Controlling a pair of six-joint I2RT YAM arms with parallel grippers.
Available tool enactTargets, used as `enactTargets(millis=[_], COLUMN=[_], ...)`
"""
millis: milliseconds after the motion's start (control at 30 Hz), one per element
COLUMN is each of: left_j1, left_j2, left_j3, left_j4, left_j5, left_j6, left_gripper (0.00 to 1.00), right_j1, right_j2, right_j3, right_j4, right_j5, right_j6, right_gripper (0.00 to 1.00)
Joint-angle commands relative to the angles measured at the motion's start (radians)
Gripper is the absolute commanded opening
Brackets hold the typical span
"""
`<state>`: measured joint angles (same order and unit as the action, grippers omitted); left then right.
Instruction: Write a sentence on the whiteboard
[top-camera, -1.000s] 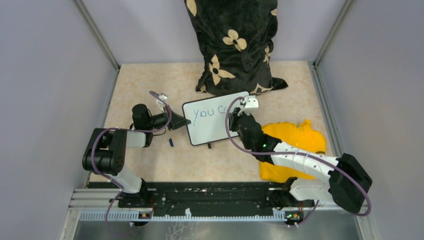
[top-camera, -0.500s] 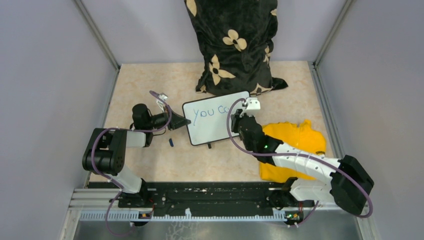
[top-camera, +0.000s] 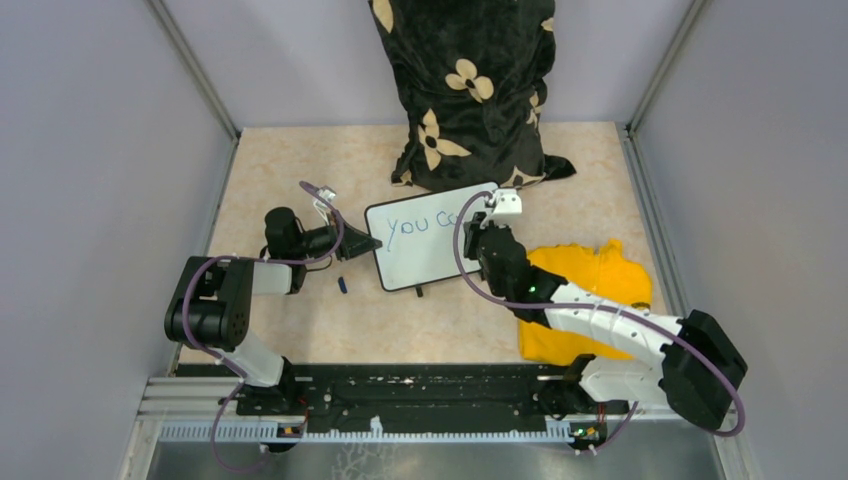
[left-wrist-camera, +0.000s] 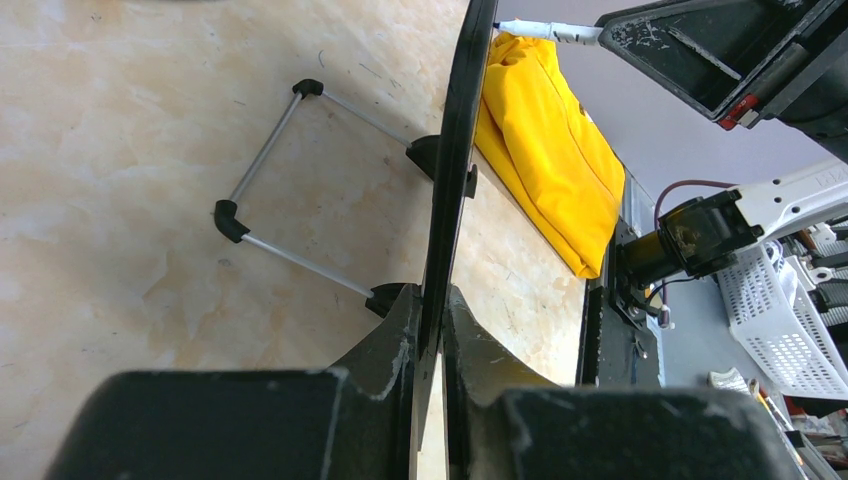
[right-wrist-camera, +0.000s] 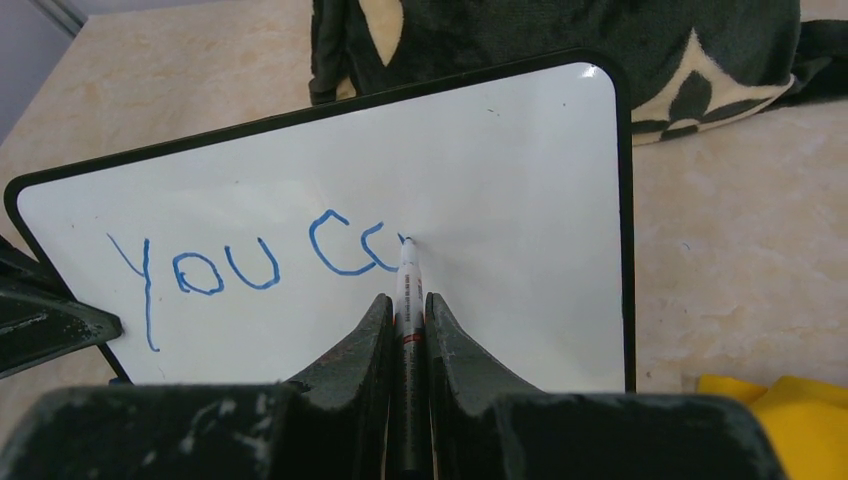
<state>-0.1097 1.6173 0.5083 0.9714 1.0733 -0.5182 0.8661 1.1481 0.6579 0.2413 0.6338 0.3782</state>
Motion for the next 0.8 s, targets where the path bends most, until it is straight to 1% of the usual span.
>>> enactTargets(millis=[0,367,767], left_j1=[-0.010,-0.010,-0.010], left_j2=[0.003,0.002,0.002], left_j3=[0.007,0.007,0.007], left_j4=[-0.061,-0.062,-0.065], left_j5=[-0.019,-0.018,-0.021], left_j6=[0.021,0.023,0.024], left_gripper=[0.06,0.06,0.06], right_j1=[-0.011,-0.012,-0.012], right_j2=[0.010,0.024,-0.011], right_j3=[0.065,0.071,0.007], right_j4=[0.041,0.054,0.031], right_j5=[0.011,-0.002,-0.008], right_j6=[-0.022,-0.022,0.015], right_gripper=[0.00,0.00,0.00])
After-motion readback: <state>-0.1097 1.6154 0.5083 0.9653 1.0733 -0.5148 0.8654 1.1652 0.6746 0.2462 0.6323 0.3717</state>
